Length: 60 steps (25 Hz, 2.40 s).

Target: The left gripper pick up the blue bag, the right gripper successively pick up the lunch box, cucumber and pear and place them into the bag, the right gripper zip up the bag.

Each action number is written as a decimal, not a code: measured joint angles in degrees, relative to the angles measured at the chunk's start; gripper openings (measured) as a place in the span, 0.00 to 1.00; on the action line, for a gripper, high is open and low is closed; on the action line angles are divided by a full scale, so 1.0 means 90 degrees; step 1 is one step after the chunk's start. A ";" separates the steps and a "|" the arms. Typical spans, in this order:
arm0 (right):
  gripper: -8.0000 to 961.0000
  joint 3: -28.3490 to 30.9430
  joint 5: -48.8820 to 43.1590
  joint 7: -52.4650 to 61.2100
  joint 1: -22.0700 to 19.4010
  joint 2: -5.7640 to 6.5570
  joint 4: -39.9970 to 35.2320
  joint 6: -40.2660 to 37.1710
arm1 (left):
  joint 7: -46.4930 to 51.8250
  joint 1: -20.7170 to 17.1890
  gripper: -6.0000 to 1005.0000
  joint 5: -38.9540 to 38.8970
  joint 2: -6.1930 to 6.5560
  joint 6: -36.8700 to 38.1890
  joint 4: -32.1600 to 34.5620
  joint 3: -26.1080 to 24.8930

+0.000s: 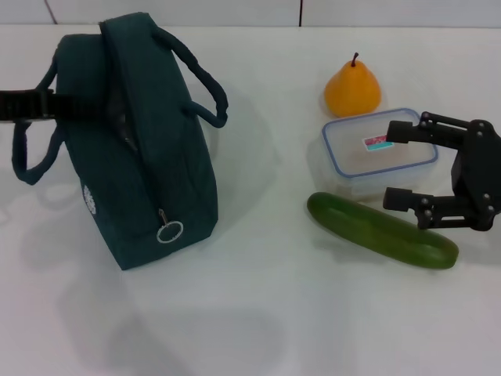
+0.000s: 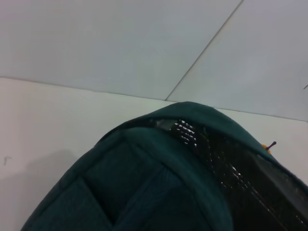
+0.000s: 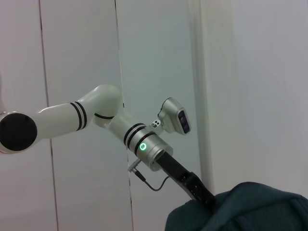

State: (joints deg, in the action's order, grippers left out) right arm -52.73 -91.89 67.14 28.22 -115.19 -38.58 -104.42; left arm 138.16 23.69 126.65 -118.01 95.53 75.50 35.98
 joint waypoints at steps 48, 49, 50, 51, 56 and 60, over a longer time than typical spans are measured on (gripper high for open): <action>0.88 -0.3416 0.3161 -0.0587 0.0799 -0.0111 0.0887 0.2257 | 0.1436 -0.0176 0.07 -0.1535 -0.0179 0.0554 0.1042 0.1532; 0.88 -0.3448 0.3206 -0.0535 0.0790 -0.0110 0.0895 0.2407 | 0.1436 -0.0172 0.07 -0.1541 -0.0179 0.0554 0.1047 0.1543; 0.88 -0.3467 0.3239 -0.0490 0.0781 -0.0110 0.0900 0.2538 | 0.1439 -0.0153 0.07 -0.1544 -0.0179 0.0554 0.1051 0.1558; 0.88 -0.3500 0.3280 -0.0452 0.0776 -0.0110 0.0922 0.2692 | 0.1440 -0.0141 0.07 -0.1544 -0.0179 0.0554 0.1054 0.1563; 0.88 -0.4020 0.3769 -0.0373 0.0809 -0.0111 0.1066 0.3401 | 0.1444 -0.0101 0.07 -0.1620 -0.0165 0.0555 0.1062 0.1567; 0.87 -0.4385 0.3895 -0.0353 0.0821 -0.0110 0.1074 0.3792 | 0.1441 -0.0092 0.07 -0.1629 -0.0164 0.0557 0.1064 0.1563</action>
State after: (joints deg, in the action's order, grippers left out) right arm -92.19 -56.83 63.96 35.61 -116.19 -28.91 -70.29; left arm 151.14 22.86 111.99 -119.48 100.54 85.07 50.05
